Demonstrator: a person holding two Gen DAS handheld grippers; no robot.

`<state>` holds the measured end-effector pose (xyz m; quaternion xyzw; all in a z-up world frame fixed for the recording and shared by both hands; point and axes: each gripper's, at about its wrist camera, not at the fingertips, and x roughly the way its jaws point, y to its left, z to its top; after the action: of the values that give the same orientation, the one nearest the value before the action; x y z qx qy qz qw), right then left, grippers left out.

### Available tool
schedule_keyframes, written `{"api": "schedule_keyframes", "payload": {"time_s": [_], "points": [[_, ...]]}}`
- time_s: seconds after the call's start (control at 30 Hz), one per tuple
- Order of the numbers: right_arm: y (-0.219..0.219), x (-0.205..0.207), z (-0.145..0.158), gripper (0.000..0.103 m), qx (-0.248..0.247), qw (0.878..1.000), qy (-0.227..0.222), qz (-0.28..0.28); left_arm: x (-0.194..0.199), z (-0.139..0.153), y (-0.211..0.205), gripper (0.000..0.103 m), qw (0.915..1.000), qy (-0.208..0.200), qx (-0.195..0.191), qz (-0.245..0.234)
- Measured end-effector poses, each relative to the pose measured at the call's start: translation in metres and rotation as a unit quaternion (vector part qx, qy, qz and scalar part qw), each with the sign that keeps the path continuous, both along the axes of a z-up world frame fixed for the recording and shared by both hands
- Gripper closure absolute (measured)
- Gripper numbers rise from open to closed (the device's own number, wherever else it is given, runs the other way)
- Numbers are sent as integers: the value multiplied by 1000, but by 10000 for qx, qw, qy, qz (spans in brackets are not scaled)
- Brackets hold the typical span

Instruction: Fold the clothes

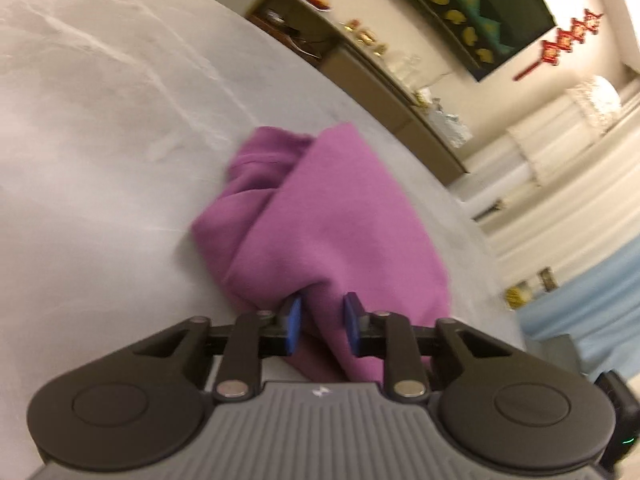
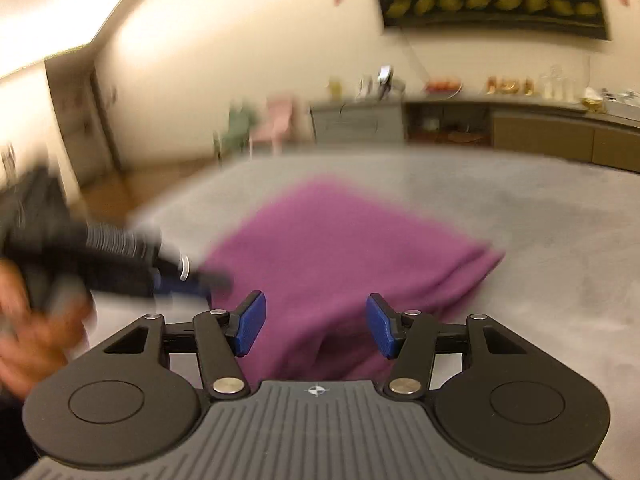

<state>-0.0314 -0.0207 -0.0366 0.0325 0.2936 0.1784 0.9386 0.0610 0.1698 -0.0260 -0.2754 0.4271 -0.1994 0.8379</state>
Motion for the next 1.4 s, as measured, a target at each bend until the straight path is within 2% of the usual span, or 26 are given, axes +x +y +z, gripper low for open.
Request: {"api": "schedule_keyframes", "payload": {"time_s": [0.1,0.13,0.17,0.27,0.37,0.47,0.53,0.63,0.7,0.77,0.83,0.9,0.93,0.97,1.0,1.03,1.07,1.1,1.17,1.23,1.3,1.33,1.37,1.4], "points": [[-9,-4,-10,48,-264,9983,375,-356,-9,6,8,78,9998,-171,-36,71],[-12,-6,-13,48,-350,9970,499,-479,-11,10,8,72,9996,-252,-35,129],[-14,-5,-7,48,-527,9959,395,-622,-13,14,8,64,9993,-333,-35,190],[-11,-25,14,47,-495,9960,-114,-731,-13,16,12,61,9990,-363,-217,173],[16,-30,22,46,-458,9972,-530,-250,-6,8,9,60,9996,-114,-92,252],[46,-24,11,45,-783,9940,-702,304,-2,4,6,64,9994,-65,-8,334],[49,-22,0,45,-849,9945,-508,346,1,9,1,79,9992,-251,143,259],[51,-20,-8,45,-930,9944,-291,401,-2,17,-4,81,9980,-572,222,134],[51,-22,-2,45,-943,9942,-296,414,-8,20,-1,77,9973,-696,204,86],[49,-25,1,45,-913,9940,-397,446,-18,16,7,53,9985,-486,151,215],[52,-22,2,40,-883,9932,-520,546,-19,12,8,47,9986,-322,173,385],[55,-18,-4,38,-925,9926,-485,621,-11,10,6,47,9984,-264,204,459],[57,-16,-7,38,-947,9922,-465,658,-6,10,4,48,9982,-239,223,512],[58,-11,-12,38,-989,9921,-380,671,0,10,1,55,9977,-237,324,540],[59,-6,-17,38,-1032,9919,-291,683,7,10,-3,68,9972,-236,428,567],[59,-6,-19,38,-1048,9917,-272,689,12,12,-5,94,9973,-299,433,503],[59,-6,-20,38,-1061,9916,-259,694,9,20,-6,94,9970,-605,289,393],[59,-6,-22,38,-1075,9914,-245,700,-1,28,-7,94,9940,-1000,308,312],[53,-6,-22,39,-956,9928,-171,695,-22,42,-8,94,9830,-1792,363,153],[50,-7,-23,39,-922,9932,-117,700,-10,16,2,94,9921,-1065,438,491],[48,-8,-24,38,-888,9935,-63,705,-5,1,13,89,9953,-634,316,666],[46,-9,-24,38,-870,9937,-36,707,-6,3,14,81,9953,-642,362,632],[45,-9,-25,39,-853,9938,-9,709,-10,8,14,69,9937,-734,502,677],[44,-10,-25,39,-836,9940,18,711,-9,9,16,63,9925,-734,548,806]]}}
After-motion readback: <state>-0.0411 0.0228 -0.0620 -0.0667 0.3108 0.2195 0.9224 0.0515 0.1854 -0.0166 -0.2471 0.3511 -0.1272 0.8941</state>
